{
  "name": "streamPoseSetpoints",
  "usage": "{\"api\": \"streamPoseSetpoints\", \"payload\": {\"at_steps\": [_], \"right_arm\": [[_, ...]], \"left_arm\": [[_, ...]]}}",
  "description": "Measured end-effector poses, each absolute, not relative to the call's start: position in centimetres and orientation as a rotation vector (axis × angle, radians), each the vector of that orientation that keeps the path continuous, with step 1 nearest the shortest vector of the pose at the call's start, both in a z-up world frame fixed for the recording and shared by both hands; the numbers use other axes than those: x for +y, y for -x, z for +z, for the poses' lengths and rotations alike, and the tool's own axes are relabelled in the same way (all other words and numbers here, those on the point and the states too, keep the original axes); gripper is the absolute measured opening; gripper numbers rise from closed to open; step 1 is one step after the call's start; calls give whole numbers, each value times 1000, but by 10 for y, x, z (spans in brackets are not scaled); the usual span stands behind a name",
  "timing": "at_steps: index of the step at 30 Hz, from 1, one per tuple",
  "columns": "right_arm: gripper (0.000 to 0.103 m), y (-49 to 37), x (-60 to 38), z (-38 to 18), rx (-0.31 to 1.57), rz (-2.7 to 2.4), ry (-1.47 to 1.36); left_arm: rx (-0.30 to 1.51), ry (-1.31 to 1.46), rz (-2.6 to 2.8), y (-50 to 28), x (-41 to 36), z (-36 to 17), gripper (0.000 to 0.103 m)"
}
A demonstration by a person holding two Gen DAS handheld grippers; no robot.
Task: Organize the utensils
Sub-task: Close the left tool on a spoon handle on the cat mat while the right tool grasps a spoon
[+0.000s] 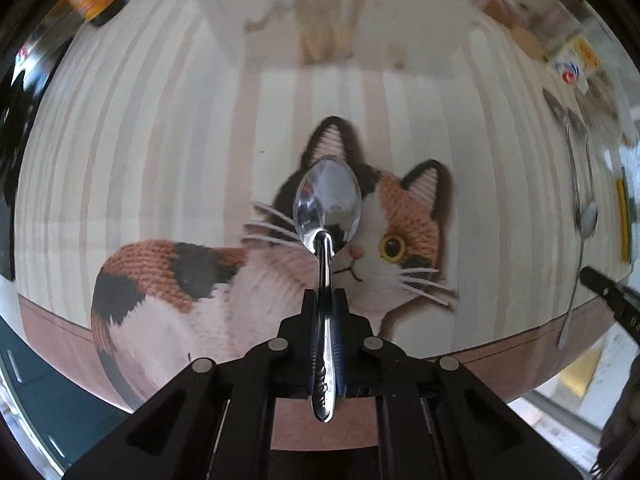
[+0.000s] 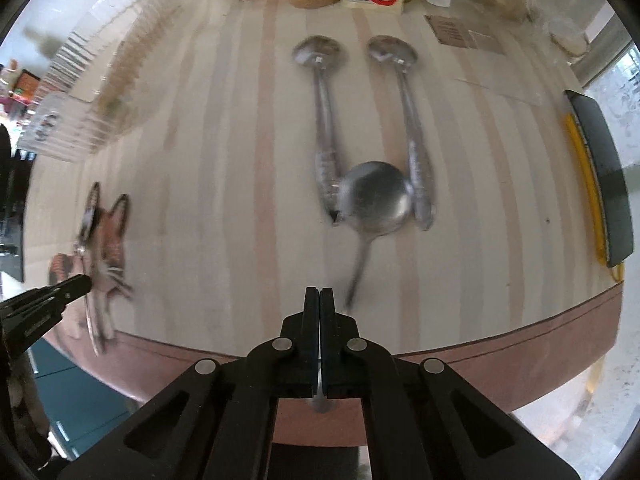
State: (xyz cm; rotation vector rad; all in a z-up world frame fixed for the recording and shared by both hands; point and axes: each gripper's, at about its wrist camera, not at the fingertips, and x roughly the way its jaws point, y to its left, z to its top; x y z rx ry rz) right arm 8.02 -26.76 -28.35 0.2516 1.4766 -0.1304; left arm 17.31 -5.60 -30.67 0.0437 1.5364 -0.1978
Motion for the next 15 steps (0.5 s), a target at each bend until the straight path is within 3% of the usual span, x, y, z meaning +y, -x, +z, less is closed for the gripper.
{"api": "streamPoseSetpoints", "payload": {"at_steps": [8,10,15], "right_arm": [[0,-92,-253,-271,1459,-74,-373],[0,-96,-265,-270,1457,-89,-396],[7,-102,-282,-273,1467,-140,-414]], "left_arm": [[1556,80,-224,-203,-38,-304,11],[1565,83,-231,-215,-41,-308,26],[1556,34,-217,-232,-53,-316,31]]}}
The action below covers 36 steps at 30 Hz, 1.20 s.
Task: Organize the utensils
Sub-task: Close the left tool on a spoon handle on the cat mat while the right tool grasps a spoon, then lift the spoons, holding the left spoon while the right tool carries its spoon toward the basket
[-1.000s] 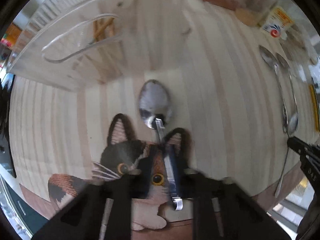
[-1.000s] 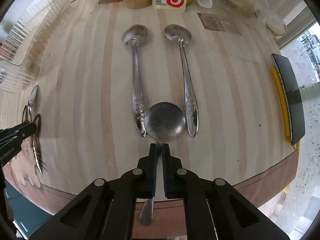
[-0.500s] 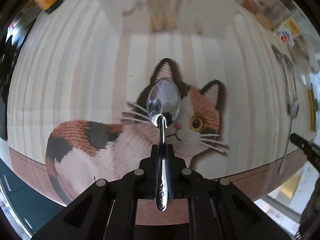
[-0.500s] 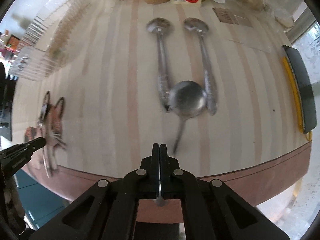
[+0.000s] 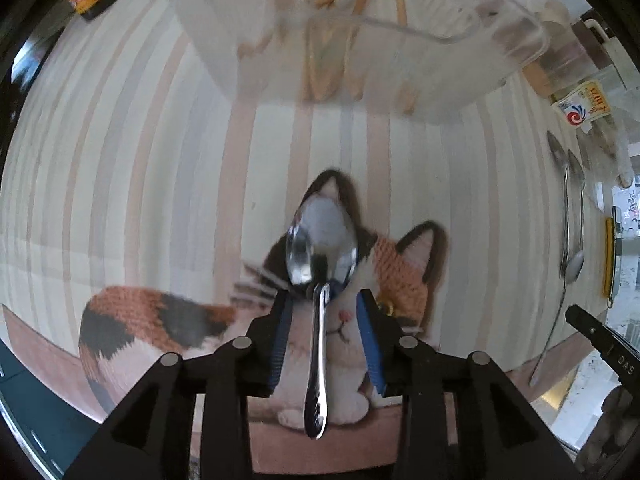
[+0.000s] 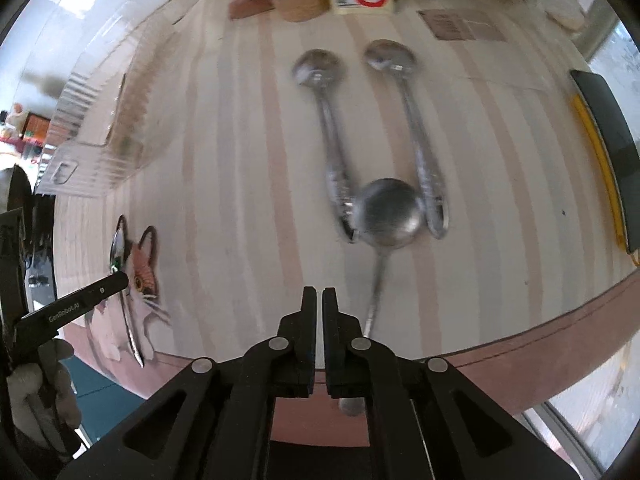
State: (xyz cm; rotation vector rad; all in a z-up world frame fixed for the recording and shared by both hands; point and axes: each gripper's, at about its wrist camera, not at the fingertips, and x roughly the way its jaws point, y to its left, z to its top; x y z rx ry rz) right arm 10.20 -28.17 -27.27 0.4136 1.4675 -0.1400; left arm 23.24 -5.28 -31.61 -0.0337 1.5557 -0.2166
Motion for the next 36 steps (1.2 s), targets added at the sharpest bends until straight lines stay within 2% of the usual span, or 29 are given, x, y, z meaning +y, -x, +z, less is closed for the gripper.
{"api": "streamPoseSetpoints", "payload": {"at_steps": [2,3,4,8,10,12,13,15,20,21,23,25,26,36], "right_arm": [[16,-102,-290,-273,1459,-165,-429],[25,-100,-294,-273,1452,-180,-441],[30,-100,-299,-271,1447,-190,-450],[34,-94,-307,-273,1450,-202,-467],[41,-93,-303,-276,1457,-196,-445],[41,-92,-303,-280,1456,-210,-433],[41,-93,-303,-283,1449,-215,-437],[41,-94,-302,-287,1435,-221,-435],[42,-105,-292,-289,1416,-268,-329],[40,-107,-289,-289,1421,-276,-307],[27,-109,-283,-289,1423,-317,-234],[9,-108,-280,-289,1417,-349,-182],[5,-108,-281,-288,1411,-345,-187],[2,-94,-262,-276,1424,-115,-366]], "left_arm": [[1543,-8,-203,-233,-60,-316,31],[1536,-28,-197,-235,-64,-317,31],[1522,-56,-189,-236,-68,-318,28],[1502,-111,-170,-234,-95,-318,28],[1502,-109,-170,-234,-101,-319,27],[1496,-113,-172,-232,-103,-318,25],[1493,-112,-172,-228,-101,-316,21],[1497,-104,-186,-220,-97,-311,4],[1508,-86,-196,-222,-78,-312,4],[1508,-79,-197,-223,-75,-312,4],[1508,-71,-198,-222,-63,-308,4],[1505,-60,-200,-221,-44,-303,4],[1503,-64,-199,-220,-40,-305,4],[1472,-22,-206,-221,-2,-278,4]]}}
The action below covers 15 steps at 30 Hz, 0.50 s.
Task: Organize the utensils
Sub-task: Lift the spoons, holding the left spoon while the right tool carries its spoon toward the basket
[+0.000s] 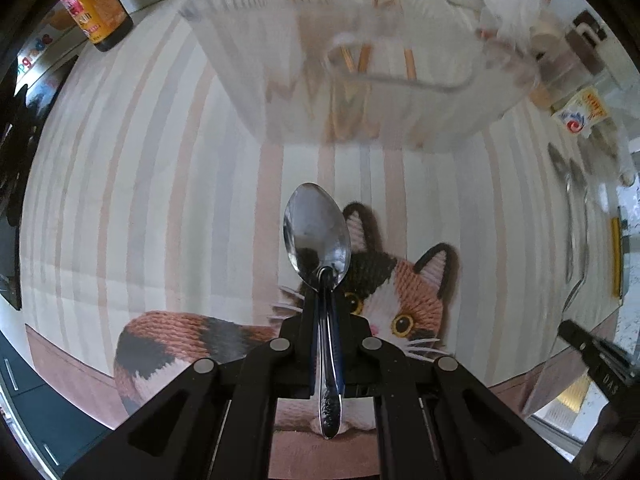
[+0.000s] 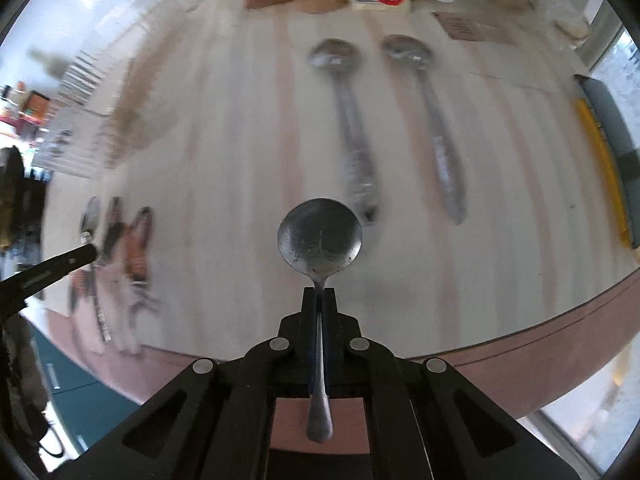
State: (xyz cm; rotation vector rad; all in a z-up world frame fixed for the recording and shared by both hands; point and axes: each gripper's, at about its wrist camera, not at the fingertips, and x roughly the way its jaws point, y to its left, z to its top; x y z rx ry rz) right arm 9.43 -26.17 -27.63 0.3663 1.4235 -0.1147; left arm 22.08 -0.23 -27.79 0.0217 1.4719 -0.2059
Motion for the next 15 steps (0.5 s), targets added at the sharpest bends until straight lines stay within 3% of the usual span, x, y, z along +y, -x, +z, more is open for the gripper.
{"api": "streamPoseSetpoints", "payload": {"at_steps": [15], "right_arm": [[0,-125,-235,-239,1305,-3,-387]], "left_arm": [[1353,-28,-202,-222,13,-216,4]]}}
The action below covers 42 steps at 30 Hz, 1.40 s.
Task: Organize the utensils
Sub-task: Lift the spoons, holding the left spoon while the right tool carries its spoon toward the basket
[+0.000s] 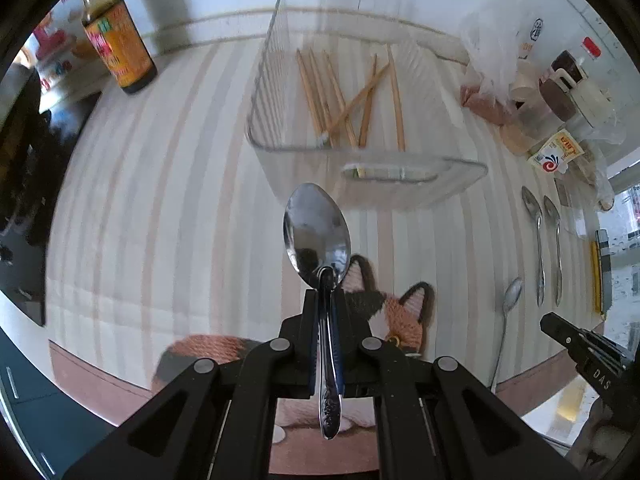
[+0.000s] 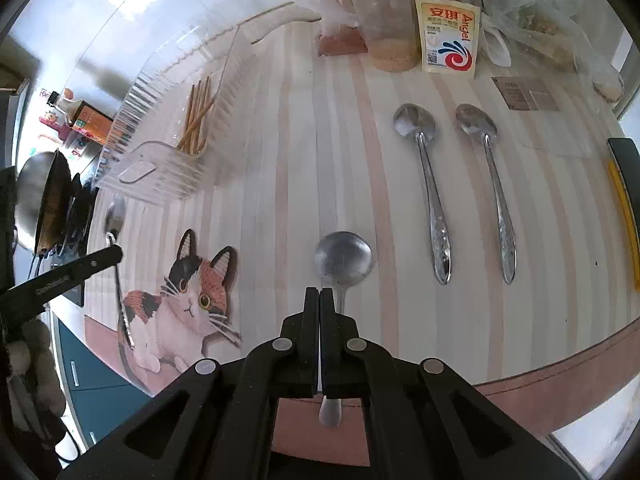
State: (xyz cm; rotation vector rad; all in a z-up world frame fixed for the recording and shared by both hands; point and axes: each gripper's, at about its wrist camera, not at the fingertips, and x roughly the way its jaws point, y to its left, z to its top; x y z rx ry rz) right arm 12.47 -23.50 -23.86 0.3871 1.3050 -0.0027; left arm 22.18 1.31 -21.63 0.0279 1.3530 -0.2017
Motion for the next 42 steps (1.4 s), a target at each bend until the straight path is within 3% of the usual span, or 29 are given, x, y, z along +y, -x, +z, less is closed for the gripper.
{"api": "streamPoseSetpoints", "payload": {"at_steps": [3,5,6,7,14,17,21,22,24,30,42], "right_arm": [[3,-131,-246,-248,1338,-32,-455],[22,-135,-250,-255,1367,-58,-438],[44,-136,-251,-257,1373,-66,-431],[51,-138,-251,-259,1375,-66,-429],[55,-159,-229,-289,1421,-122,-296],[43,-162,-211,-290,1380,-167,-170],[41,-165,-202,-290,1357,-179,-95],[12,-164,-203,-289,1355,-175,-103],[6,-163,-209,-283,1316,-161,-135],[2,-158,-224,-284,1290,-113,-274],[3,-162,-221,-303,1354,-28,-397]], "left_arm": [[1348,-42,-180,-224,14,-219,4],[1354,-46,-162,-225,16,-226,4],[1360,-48,-152,-226,16,-231,4],[1368,-44,-148,-227,14,-236,4],[1422,-32,-130,-226,15,-261,4],[1425,-29,-129,-226,15,-263,4],[1423,-25,-127,-226,16,-263,4],[1422,-26,-127,-226,17,-263,4],[1414,-32,-131,-225,18,-261,4],[1391,-31,-142,-221,19,-249,4],[1398,-18,-147,-214,27,-246,4]]}}
